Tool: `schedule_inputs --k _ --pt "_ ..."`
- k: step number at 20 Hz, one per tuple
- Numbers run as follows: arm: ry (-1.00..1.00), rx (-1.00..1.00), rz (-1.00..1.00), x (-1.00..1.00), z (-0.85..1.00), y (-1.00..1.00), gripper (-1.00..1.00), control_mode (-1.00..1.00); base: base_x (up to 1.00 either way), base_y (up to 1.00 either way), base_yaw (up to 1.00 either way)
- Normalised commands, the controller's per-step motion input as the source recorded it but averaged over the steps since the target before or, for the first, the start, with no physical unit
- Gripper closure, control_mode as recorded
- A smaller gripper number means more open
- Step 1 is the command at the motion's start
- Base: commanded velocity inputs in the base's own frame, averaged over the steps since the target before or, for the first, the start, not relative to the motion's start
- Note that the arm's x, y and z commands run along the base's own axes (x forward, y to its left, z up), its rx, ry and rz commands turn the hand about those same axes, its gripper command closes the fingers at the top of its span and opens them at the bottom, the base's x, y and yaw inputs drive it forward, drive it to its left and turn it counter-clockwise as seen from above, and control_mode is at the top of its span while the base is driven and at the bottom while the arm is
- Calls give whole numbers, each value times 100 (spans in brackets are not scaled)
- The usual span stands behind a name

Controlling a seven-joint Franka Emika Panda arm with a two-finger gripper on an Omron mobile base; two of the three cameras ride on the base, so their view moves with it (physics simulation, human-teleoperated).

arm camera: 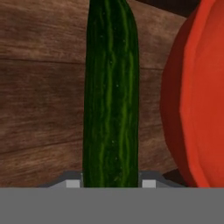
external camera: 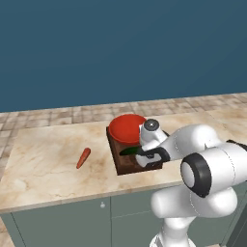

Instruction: Place the two vegetables and bowl onto the tray for setting up a vegetable dip station.

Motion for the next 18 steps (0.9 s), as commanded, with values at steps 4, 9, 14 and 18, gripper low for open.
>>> schedule_inputs --k 4,9,14,18 --pt "-1 0 0 0 0 3 -100 -100 0 0 0" --pt "0 0 0 0 0 3 -100 -100 0 0 0" --pt "0 0 0 0 0 7 -100 -100 0 0 0" --pt "0 1 0 -13 17 6 -100 -100 0 0 0"
